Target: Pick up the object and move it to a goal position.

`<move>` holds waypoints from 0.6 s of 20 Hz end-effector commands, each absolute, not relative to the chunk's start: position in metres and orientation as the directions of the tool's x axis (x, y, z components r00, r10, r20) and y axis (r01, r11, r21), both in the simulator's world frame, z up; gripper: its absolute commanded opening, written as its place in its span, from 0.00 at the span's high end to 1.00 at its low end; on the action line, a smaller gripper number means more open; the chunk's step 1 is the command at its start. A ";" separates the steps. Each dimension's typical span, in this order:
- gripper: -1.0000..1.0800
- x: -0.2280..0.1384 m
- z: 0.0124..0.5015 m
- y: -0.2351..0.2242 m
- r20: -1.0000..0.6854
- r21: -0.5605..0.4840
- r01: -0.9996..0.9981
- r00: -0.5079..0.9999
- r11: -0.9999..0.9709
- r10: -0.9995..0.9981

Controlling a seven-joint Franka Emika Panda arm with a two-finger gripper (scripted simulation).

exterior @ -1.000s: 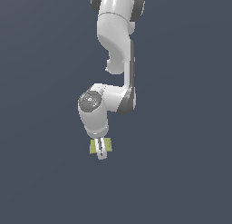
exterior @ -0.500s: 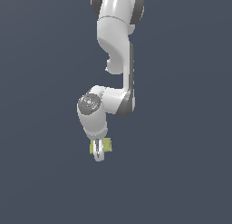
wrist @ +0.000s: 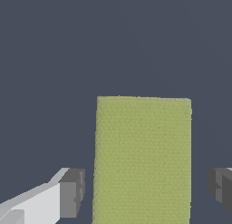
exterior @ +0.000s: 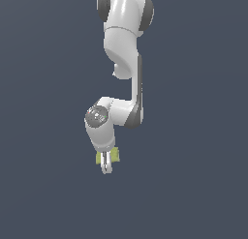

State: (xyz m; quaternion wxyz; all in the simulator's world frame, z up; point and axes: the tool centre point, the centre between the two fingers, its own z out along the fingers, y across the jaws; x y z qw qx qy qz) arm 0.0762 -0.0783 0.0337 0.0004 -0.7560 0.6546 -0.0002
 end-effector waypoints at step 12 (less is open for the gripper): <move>1.00 0.077 0.010 -0.078 0.000 0.000 -0.990 0.141 -0.141 -0.990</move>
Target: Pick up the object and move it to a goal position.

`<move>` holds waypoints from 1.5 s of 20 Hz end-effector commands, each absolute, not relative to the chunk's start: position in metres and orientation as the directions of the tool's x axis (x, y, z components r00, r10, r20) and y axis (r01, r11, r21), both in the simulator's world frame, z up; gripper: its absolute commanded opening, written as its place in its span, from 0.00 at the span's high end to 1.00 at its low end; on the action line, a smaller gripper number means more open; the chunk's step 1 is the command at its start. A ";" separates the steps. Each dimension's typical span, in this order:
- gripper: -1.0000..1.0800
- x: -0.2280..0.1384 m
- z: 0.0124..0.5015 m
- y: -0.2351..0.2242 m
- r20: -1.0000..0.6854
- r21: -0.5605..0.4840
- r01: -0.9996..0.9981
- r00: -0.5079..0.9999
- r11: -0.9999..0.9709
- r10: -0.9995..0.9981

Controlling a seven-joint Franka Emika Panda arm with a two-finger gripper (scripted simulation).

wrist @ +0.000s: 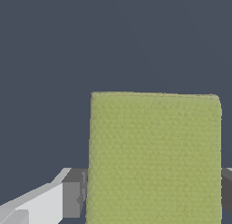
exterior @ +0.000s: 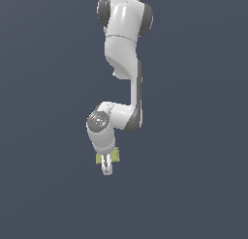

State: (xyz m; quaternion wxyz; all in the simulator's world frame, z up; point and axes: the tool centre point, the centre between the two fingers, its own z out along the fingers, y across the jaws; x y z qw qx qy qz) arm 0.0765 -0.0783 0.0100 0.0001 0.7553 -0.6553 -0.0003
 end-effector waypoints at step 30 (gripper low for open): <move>1.00 0.098 0.138 -0.178 0.001 0.001 -0.990 0.141 -0.141 -0.990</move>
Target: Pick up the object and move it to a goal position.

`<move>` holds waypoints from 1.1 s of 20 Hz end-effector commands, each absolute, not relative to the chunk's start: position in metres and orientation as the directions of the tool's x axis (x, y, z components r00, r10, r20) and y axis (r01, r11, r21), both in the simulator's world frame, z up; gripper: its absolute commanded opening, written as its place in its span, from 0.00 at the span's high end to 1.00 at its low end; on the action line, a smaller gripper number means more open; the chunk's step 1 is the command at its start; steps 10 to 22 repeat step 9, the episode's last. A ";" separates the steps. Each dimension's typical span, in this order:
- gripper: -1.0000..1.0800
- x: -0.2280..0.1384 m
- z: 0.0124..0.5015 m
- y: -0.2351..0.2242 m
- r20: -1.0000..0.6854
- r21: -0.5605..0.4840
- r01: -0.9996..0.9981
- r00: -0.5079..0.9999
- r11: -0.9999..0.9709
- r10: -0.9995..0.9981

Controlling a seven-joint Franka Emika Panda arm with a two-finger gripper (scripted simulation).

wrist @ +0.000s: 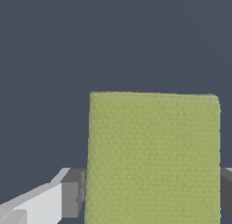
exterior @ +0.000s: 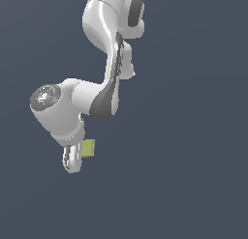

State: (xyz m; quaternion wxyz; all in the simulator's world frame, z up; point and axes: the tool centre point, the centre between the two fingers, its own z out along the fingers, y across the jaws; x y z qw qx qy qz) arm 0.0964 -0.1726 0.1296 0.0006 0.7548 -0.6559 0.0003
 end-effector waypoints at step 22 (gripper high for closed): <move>1.00 0.103 0.152 -0.189 0.001 0.000 -0.990 0.141 -0.141 -0.990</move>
